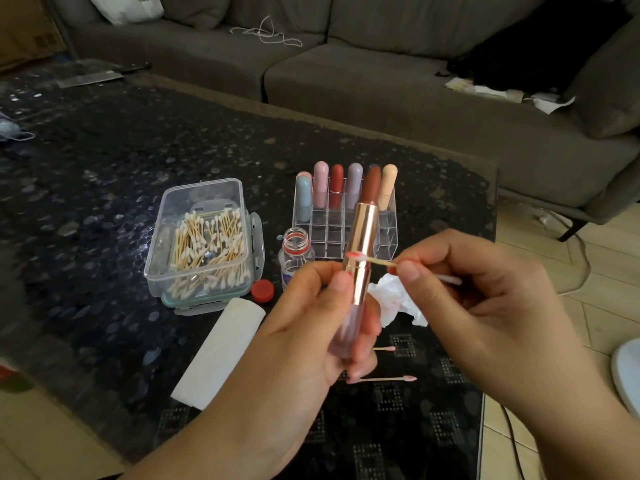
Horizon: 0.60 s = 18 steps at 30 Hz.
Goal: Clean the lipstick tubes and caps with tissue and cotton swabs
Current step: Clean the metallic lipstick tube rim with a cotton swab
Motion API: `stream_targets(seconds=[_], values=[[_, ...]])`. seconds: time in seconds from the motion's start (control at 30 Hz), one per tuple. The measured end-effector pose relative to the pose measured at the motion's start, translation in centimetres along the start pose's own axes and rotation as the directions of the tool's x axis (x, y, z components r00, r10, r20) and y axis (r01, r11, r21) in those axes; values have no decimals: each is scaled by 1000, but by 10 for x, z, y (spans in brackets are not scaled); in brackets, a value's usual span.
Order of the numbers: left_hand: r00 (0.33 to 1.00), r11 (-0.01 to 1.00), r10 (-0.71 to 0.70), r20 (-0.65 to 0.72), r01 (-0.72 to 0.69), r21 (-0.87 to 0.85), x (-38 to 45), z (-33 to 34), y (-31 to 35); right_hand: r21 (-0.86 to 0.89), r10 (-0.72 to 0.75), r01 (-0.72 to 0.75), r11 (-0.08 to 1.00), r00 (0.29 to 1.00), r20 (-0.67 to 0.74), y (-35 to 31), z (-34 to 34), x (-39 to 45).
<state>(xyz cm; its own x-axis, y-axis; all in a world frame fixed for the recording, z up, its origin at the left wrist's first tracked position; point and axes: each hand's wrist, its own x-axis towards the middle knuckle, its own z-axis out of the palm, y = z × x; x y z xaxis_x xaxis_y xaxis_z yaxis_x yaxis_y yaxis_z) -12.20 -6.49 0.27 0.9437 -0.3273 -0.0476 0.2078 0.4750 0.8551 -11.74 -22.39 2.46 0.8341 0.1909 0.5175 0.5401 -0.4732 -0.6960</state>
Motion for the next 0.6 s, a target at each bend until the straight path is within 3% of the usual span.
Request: stream_targets(seconds=[0.3, 0.6], values=[[997, 994, 40, -62, -33, 99, -5, 2, 0, -107, -25, 24, 994, 1000, -11, -2, -1, 1], [995, 978, 95, -27, -88, 189, -4, 3, -1, -79, -42, 44, 996, 999, 25, -2, 0, 1]])
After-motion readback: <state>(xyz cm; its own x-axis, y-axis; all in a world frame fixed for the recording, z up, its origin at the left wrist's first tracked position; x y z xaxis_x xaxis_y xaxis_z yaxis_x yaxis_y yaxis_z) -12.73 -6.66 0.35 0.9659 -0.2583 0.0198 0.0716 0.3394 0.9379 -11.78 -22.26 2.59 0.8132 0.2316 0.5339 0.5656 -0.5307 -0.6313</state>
